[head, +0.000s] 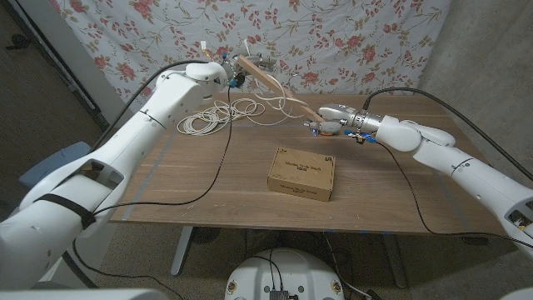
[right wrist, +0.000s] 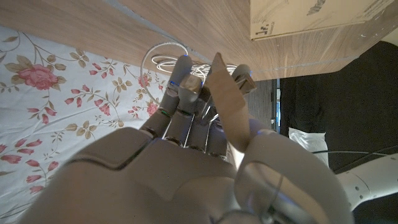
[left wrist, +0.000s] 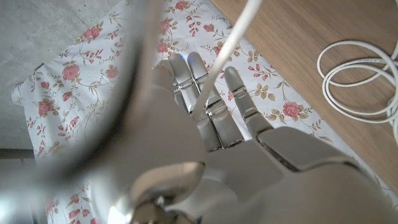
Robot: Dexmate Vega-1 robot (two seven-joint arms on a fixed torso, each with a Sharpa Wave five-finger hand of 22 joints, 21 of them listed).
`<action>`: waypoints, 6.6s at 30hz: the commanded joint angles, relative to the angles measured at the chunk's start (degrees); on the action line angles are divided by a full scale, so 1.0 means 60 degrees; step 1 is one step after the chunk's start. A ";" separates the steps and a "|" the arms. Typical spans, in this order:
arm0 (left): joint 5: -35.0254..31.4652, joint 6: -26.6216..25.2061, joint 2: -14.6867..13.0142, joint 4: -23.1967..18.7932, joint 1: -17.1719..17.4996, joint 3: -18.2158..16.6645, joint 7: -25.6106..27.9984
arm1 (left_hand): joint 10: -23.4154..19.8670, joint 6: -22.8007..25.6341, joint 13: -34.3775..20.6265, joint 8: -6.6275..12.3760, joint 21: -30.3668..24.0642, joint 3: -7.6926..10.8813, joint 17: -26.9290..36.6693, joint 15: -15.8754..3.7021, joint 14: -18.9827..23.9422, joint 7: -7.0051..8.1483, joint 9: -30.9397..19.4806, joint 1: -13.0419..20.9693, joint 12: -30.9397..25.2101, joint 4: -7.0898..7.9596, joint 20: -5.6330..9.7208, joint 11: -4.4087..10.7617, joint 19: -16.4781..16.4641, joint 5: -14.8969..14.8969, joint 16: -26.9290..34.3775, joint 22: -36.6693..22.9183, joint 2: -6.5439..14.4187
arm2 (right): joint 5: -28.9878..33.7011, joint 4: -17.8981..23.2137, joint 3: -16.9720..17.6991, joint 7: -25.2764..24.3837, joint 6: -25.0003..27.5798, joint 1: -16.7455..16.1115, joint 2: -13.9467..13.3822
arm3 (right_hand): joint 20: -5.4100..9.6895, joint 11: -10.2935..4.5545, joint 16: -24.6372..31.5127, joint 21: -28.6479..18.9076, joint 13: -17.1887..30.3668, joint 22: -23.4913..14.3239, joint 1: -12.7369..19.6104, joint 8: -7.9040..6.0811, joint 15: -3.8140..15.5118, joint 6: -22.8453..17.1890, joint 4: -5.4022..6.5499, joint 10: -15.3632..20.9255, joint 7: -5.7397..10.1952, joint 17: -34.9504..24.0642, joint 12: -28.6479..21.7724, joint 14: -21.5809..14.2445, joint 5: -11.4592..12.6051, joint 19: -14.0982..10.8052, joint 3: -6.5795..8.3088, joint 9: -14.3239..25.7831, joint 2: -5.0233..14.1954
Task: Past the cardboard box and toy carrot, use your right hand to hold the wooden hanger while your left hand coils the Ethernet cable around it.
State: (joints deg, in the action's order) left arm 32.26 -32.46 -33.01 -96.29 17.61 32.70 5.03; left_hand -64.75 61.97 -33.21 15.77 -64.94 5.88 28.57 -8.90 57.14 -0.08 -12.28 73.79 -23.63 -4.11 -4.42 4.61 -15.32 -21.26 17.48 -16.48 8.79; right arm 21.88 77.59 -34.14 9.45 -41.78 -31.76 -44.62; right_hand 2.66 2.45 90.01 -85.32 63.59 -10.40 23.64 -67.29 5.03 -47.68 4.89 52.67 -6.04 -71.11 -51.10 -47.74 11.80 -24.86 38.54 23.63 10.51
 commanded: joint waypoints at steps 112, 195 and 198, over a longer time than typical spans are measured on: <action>-0.0116 0.1068 -0.2281 -0.1939 0.0034 -0.0726 -0.3721 | 1.2430 -1.1707 0.3644 -0.0891 0.3979 -0.3025 -0.2953 0.3374 -1.2256 0.0134 0.0346 -0.7952 0.2060 0.1855 -0.1302 -0.2436 0.7718 0.0964 -0.1098 0.0940 -0.0602 | 0.5140 0.2765 0.0082 -0.5117 0.4152 -0.3026 -0.2715 | 0.1155 -0.1046 -0.0943 0.1988 -0.2568 0.0090 0.0087 0.1523 0.1151 0.1901 0.0026 -0.1924 0.1365 0.0351 -0.2381 0.2939 0.0785 0.1193 -0.0393 -0.1115 -0.0302; 0.1059 0.4722 -0.1174 0.0707 0.1809 -0.1356 -0.4368 | 1.2233 -1.1108 0.3669 -0.0698 0.4096 -0.3000 -0.2966 0.3053 -1.2022 0.0600 0.0363 -0.7777 0.1835 0.1732 -0.1284 -0.2079 0.6993 0.0878 -0.0954 0.0891 -0.0301 | -0.9484 -0.0637 0.2347 0.1913 0.2823 -0.1551 0.0789 | -0.1160 0.0084 -1.2406 0.8690 -0.8742 0.0085 -0.1583 0.8630 -0.0922 0.7764 -0.0254 -0.8104 0.1930 0.9636 0.6003 0.7145 0.1609 0.2730 -0.5756 -0.2141 -0.1696; 0.1163 0.5107 -0.1016 0.1129 0.1865 -0.1391 -0.4548 | 1.2216 -1.1079 0.3671 -0.0699 0.4098 -0.2996 -0.2968 0.3027 -1.1998 0.0622 0.0365 -0.7772 0.1830 0.1729 -0.1286 -0.2054 0.6964 0.0878 -0.0948 0.0892 -0.0288 | -0.9592 -0.0658 0.2462 0.1654 0.2810 -0.1565 0.0935 | -0.1127 0.0135 -1.2393 0.8706 -0.8742 0.0085 -0.1565 0.8621 -0.0945 0.7651 -0.0264 -0.7981 0.1884 0.9649 0.5985 0.7080 0.1596 0.2664 -0.5755 -0.2143 -0.1677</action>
State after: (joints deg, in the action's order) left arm 36.47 -10.05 -42.77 -97.65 25.77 25.54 -19.88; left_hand 8.34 -4.77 -11.21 11.24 -40.26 -12.12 10.68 9.71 -9.81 3.61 -10.14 27.17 -12.10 6.63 -12.06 -8.29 9.74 -15.78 11.49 -11.03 6.38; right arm -27.87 76.27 -22.37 22.02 -23.51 -41.30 -43.66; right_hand -4.25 3.12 15.30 -33.25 11.09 -9.75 13.69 -15.07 -0.70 -1.24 3.50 4.08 5.23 -13.20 -14.86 -4.61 21.01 -8.15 3.76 10.65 0.35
